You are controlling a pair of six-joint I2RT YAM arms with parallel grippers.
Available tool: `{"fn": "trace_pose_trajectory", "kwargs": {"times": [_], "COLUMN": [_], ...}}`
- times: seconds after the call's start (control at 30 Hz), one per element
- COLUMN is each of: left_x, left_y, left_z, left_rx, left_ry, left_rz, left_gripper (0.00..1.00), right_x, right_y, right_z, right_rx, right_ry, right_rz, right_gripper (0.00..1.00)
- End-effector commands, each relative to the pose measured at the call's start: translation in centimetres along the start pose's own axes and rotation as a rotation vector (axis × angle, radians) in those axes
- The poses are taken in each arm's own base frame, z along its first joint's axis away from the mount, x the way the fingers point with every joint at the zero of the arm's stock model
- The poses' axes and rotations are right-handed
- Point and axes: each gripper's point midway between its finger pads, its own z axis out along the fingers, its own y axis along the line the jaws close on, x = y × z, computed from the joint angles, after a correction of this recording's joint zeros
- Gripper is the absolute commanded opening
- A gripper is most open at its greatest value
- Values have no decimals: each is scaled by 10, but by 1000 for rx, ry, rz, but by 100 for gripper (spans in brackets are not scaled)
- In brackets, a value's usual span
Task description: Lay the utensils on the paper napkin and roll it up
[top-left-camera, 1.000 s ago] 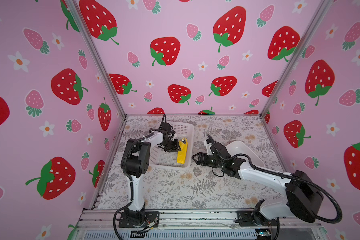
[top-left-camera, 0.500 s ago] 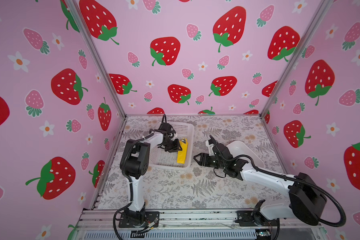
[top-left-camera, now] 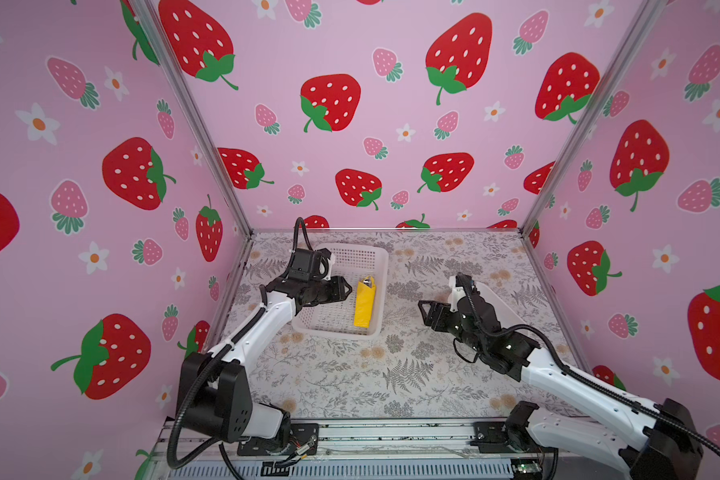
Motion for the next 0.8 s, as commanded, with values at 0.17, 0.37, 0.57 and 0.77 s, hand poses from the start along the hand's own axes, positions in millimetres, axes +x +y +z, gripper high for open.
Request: {"fn": "trace_pose_trajectory", "kwargs": {"times": [0.17, 0.37, 0.57, 0.77], "left_x": [-4, 2, 7, 13], "left_y": [23, 47, 64, 83], "left_z": [-61, -98, -119, -128], "left_rx": [-168, -305, -408, -487], "left_ry": [-233, -372, -430, -466], "left_rz": [0, -12, -24, -51], "left_gripper": [53, 63, 71, 88], "right_x": [-35, -60, -78, -86], "right_y": [-55, -84, -106, -146], "right_z": [-52, -83, -95, -83], "right_rx": [199, 372, 562, 679], "right_ry": [-263, -417, -474, -463], "right_rz": [-49, -162, -333, -365], "right_gripper": [80, 93, 100, 100]}}
